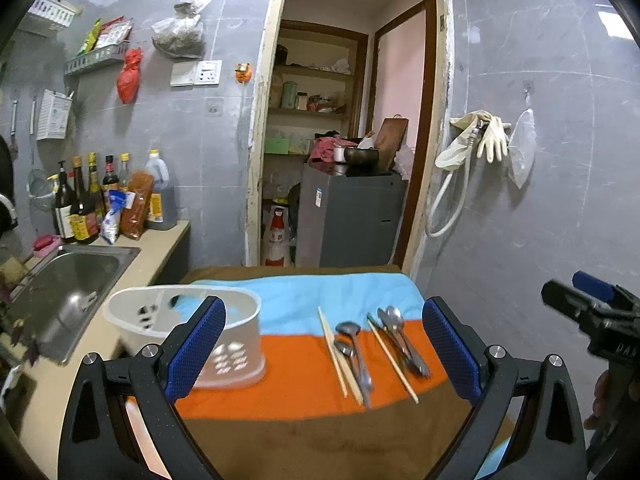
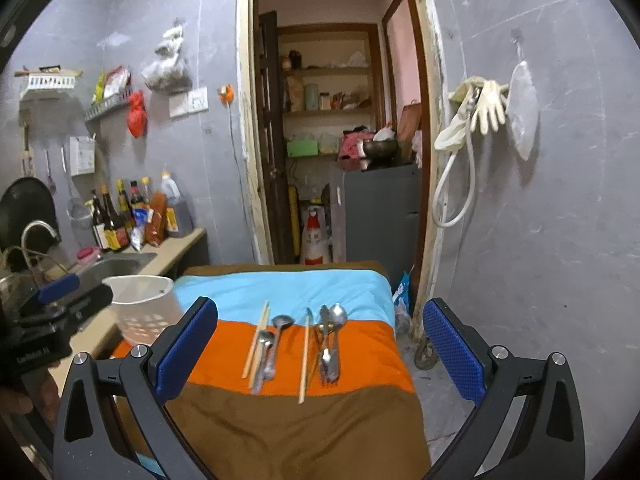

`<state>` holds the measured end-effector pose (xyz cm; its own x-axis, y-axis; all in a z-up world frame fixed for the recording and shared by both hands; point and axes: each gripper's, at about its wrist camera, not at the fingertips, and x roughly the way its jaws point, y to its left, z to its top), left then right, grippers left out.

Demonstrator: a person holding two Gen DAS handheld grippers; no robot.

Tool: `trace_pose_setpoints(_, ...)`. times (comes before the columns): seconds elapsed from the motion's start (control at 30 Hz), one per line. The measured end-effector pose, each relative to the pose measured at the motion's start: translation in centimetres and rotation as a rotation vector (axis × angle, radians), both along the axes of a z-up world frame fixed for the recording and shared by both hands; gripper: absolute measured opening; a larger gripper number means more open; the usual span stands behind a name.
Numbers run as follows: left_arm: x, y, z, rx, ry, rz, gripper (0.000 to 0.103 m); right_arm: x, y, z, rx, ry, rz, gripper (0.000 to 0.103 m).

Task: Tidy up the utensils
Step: 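Lower the left tool onto the chopsticks while the right tool approaches the spoons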

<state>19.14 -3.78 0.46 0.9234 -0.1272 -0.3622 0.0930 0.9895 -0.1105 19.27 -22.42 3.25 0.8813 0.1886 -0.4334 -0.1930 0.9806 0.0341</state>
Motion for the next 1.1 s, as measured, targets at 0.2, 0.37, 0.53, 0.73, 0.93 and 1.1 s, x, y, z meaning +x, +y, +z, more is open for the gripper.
trace_pose_setpoints(0.2, 6.6, -2.7, -2.0, 0.033, 0.028, -0.029, 0.096, 6.5, -1.7, -3.0, -0.027, 0.037, 0.054, 0.103)
trace_pose_setpoints(0.37, 11.7, -4.3, -4.7, 0.043, 0.078, -0.049, 0.096, 11.8, -3.0, -6.1, -0.006, 0.093, 0.078, 0.103)
trace_pose_setpoints(0.53, 16.4, -4.1, -8.1, 0.037, 0.180, -0.012, 0.086, 16.3, -3.6, -9.1, 0.027, 0.159, 0.100, 0.103)
trace_pose_setpoints(0.73, 20.2, -2.5, -12.0, -0.005, 0.333, 0.030, 0.050, 19.8, -3.5, -12.1, 0.055, 0.251, 0.148, 0.085)
trace_pose_setpoints(0.93, 22.0, -0.9, -15.1, -0.038, 0.452, 0.042, 0.030, 22.0, -2.5, -14.2, 0.038, 0.329, 0.194, 0.065)
trace_pose_setpoints(1.1, 22.9, -0.5, -16.9, -0.061, 0.536, 0.035, 0.018, 23.6, -1.9, -16.1, 0.006, 0.405, 0.182, 0.056)
